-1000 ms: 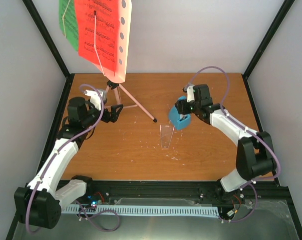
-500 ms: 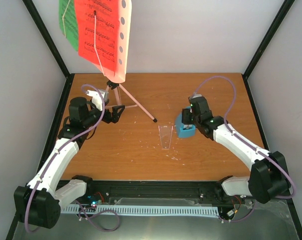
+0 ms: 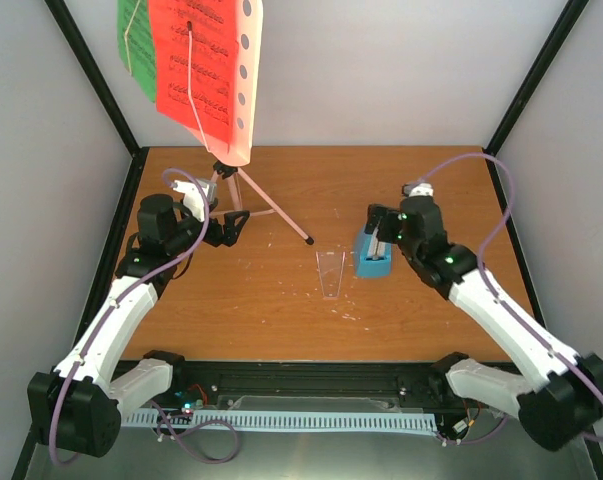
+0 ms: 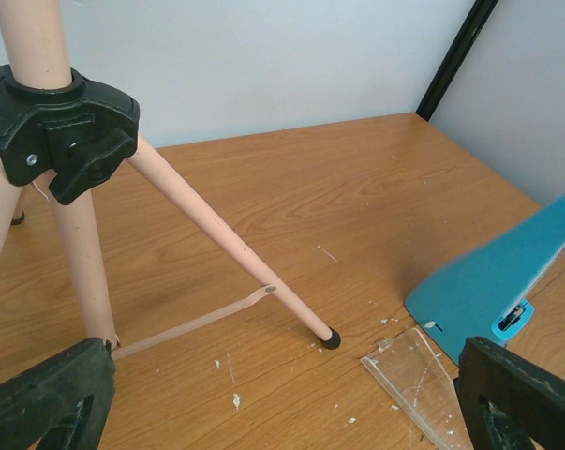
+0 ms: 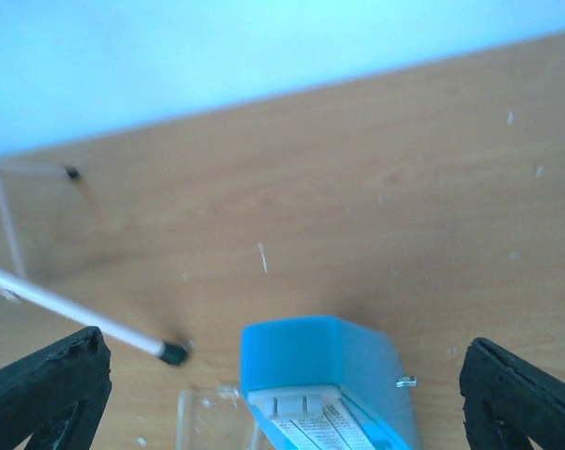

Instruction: Pack up the instrument practice props

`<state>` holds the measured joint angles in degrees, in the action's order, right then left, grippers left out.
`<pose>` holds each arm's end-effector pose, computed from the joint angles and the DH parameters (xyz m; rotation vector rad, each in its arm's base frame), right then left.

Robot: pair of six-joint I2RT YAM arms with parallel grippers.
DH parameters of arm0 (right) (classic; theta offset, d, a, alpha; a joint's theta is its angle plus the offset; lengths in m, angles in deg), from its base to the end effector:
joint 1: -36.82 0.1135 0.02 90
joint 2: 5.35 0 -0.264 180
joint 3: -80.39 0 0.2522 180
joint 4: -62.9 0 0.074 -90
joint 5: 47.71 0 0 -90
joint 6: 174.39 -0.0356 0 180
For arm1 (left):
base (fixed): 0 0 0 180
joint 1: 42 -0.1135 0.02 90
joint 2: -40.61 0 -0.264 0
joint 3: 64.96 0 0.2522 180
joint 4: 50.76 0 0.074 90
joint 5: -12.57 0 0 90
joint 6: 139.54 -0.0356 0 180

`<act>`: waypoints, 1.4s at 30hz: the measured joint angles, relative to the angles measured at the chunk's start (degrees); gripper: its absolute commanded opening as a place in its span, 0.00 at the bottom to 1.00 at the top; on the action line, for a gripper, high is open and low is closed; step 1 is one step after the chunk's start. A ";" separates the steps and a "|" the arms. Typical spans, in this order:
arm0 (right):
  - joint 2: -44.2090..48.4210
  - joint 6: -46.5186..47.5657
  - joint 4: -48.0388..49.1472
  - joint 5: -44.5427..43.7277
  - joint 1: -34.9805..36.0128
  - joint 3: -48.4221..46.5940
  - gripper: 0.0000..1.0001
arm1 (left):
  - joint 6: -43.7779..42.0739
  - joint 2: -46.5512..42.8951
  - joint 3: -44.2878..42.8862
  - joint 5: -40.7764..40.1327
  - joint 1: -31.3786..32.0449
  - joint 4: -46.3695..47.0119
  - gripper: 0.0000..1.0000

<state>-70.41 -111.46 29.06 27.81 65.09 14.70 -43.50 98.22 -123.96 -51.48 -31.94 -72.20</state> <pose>0.2258 0.1113 0.2962 0.1245 2.1406 0.2963 0.2240 -0.0556 0.3062 0.3743 1.8964 -0.6223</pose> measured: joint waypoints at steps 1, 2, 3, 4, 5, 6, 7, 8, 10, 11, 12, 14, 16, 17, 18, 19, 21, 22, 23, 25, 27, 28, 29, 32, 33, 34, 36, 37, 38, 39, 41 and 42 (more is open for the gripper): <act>2.49 -0.17 0.02 -0.33 0.02 0.00 1.00 | -0.02 0.00 0.00 0.00 0.00 0.00 0.99; 5.18 -0.28 0.13 -0.83 0.00 0.00 1.00 | 0.00 0.00 0.00 0.00 0.00 0.00 0.99; 7.21 -0.37 0.24 -1.33 -0.07 0.00 1.00 | 0.00 0.00 0.00 0.00 0.02 0.00 0.99; 9.55 -0.48 0.24 -1.81 -0.44 0.00 1.00 | 0.02 0.00 0.00 0.00 0.02 0.00 0.99; 11.43 -0.72 0.17 -1.99 -0.98 0.02 1.00 | 0.00 0.00 0.00 0.00 0.02 0.00 0.99; 13.09 -1.01 0.24 -2.01 -2.23 0.20 1.00 | 0.02 0.00 0.00 0.00 0.02 -0.02 0.99; 13.94 -1.33 0.28 -1.68 -3.80 0.59 1.00 | 0.02 0.00 0.00 0.00 0.02 0.00 1.00; 14.73 -1.81 0.39 -0.90 -6.27 1.44 1.00 | 0.02 0.00 0.00 0.00 0.02 -0.02 0.99; 15.65 -3.21 0.72 1.77 -13.18 4.59 1.00 | 0.02 0.00 0.00 0.00 0.02 0.00 0.99; 15.67 -3.96 0.94 3.32 -16.09 6.29 1.00 | 0.02 0.00 0.00 0.00 0.02 -0.02 0.99; 15.52 -4.92 1.51 6.05 -20.06 9.05 1.00 | 0.02 0.00 0.00 0.00 0.02 -0.02 1.00; 14.19 -6.49 1.86 9.53 -24.74 13.16 1.00 | 0.02 0.00 0.00 0.00 0.02 -0.02 1.00; 12.15 -7.96 1.88 12.46 -27.43 16.33 1.00 | 0.02 -0.02 0.00 0.00 0.02 -0.02 1.00; 10.75 -8.48 1.86 13.77 -27.96 17.27 1.00 | 0.02 -0.02 0.00 0.00 0.02 -0.02 0.99; 9.31 -8.92 1.88 14.75 -28.17 17.62 1.00 | 0.04 -0.02 0.00 0.00 0.02 -0.02 0.99; 7.98 -9.16 1.97 15.56 -28.24 17.70 1.00 | 0.04 0.00 0.00 0.00 0.02 -0.02 0.99; 4.83 -9.68 2.97 17.25 -28.24 17.70 1.00 | 0.04 -0.02 0.00 0.00 0.02 -0.02 0.99; 3.58 -9.92 3.39 17.81 -28.26 17.70 1.00 | 0.04 -0.02 0.00 0.00 0.02 -0.02 1.00; 2.36 -10.19 3.67 18.25 -28.26 17.73 1.00 | 0.07 -0.02 0.00 0.00 0.02 -0.04 1.00; 0.66 -10.71 5.18 19.34 -28.26 18.36 0.98 | 0.07 -0.02 0.00 0.00 0.02 -0.04 1.00; -0.39 -11.26 7.52 21.03 -28.26 19.96 0.93 | 0.20 -0.02 0.00 0.00 0.02 -0.04 0.99; -0.83 -11.37 8.31 21.75 -28.26 20.57 0.91 | 0.35 0.00 0.00 0.00 0.02 -0.04 0.99; -1.49 -11.58 9.25 22.75 -28.26 21.20 0.89 | 0.42 0.00 0.00 0.00 0.02 -0.04 0.99; -4.22 -11.74 11.34 25.16 -28.24 21.77 0.83 | 0.46 0.00 0.00 0.00 0.02 -0.04 0.99; -5.09 -11.72 11.85 25.79 -28.20 21.79 0.82 | 0.46 0.00 0.00 0.00 0.02 -0.04 0.99; -5.55 -11.65 12.24 26.08 -28.15 21.84 0.80 | 0.46 0.00 0.00 0.00 0.02 -0.04 0.99; -6.58 -11.47 13.35 26.95 -27.61 21.99 0.74 | 0.46 0.00 0.00 0.00 0.02 -0.04 1.00; -6.91 -11.32 13.88 27.23 -27.28 22.10 0.71 | 0.46 0.00 0.00 0.00 0.02 -0.04 1.00; -7.19 -11.28 14.34 27.56 -26.95 22.21 0.68 | 0.46 0.02 0.00 0.00 0.02 -0.04 0.99; -7.63 -11.26 14.93 27.89 -26.49 22.36 0.64 | 0.46 0.04 0.00 0.00 0.02 -0.04 0.99; -8.57 -10.97 16.26 28.68 -25.46 22.80 0.59 | 0.48 0.07 0.00 0.00 0.02 -0.04 1.00; -9.03 -10.88 16.65 28.89 -24.92 22.97 0.57 | 0.48 0.09 0.00 0.00 0.02 -0.04 1.00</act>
<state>-79.43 -122.35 45.72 56.71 40.17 37.68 -43.01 98.31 -123.96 -51.48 -31.92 -72.24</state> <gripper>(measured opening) 0.630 0.995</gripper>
